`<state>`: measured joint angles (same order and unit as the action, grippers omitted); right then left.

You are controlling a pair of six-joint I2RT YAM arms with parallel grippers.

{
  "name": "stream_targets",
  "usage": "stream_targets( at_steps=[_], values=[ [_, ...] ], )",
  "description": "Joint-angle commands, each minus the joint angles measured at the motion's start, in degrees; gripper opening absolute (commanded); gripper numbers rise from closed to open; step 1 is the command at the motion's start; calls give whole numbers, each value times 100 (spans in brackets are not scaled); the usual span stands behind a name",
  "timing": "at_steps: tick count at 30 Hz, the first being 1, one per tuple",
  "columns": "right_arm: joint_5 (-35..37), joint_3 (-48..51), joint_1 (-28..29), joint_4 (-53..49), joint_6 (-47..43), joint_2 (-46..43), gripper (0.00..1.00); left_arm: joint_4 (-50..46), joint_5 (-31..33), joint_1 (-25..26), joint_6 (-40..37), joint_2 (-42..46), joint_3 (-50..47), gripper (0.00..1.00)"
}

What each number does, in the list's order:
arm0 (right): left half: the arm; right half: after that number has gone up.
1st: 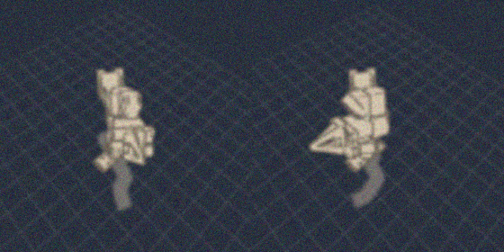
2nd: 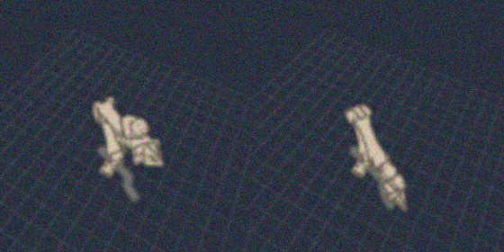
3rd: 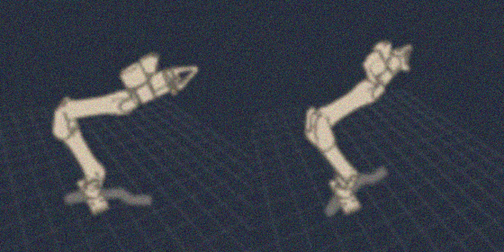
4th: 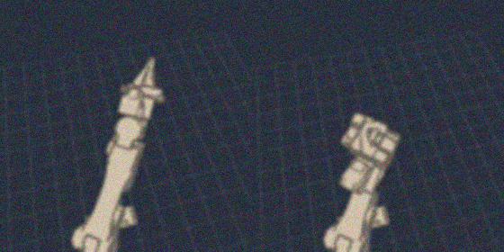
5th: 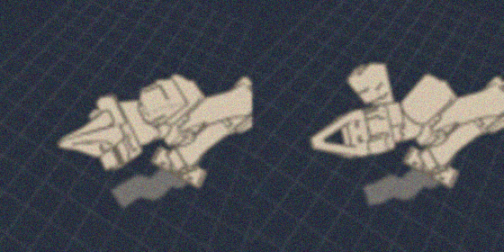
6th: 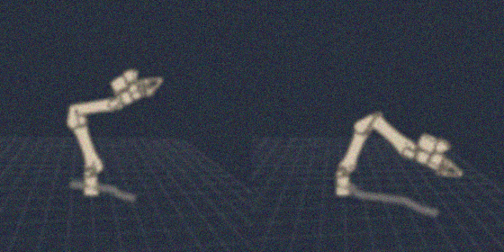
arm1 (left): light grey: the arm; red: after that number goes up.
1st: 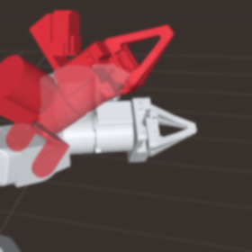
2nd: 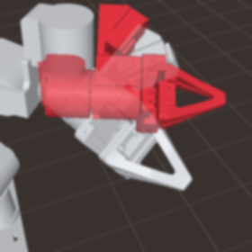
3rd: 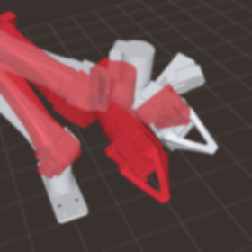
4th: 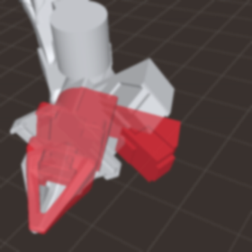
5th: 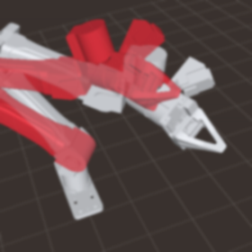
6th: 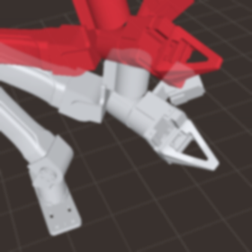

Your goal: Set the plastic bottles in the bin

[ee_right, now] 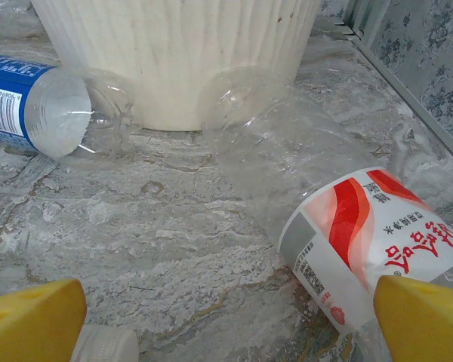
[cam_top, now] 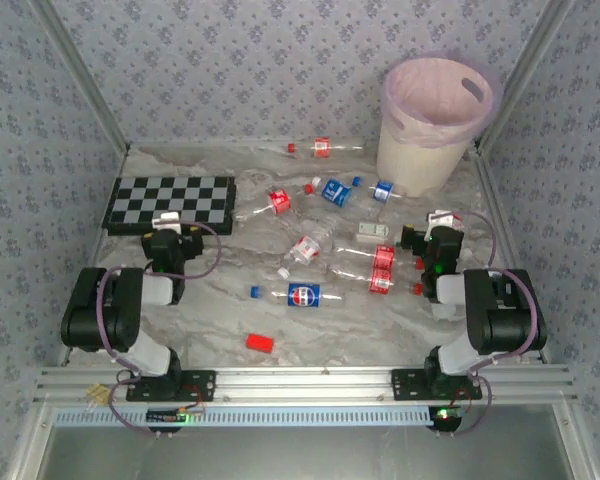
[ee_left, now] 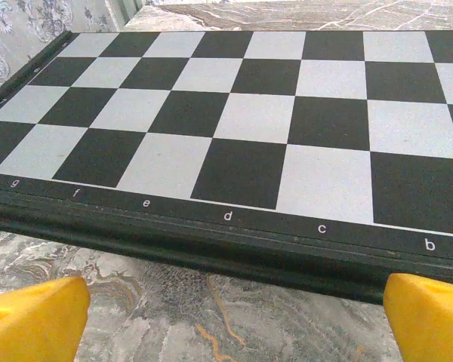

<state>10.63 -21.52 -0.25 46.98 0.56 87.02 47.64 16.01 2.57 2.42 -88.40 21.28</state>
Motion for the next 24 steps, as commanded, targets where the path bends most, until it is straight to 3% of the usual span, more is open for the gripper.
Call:
stream_targets(
  at_steps=[1,24],
  values=[
    [-44,-15,-14,94,-65,8,100,168,-51,-55,56,39,114,100],
    [-87,-34,-45,57,-55,12,100,103,-187,-125,81,38,148,100]
  ],
)
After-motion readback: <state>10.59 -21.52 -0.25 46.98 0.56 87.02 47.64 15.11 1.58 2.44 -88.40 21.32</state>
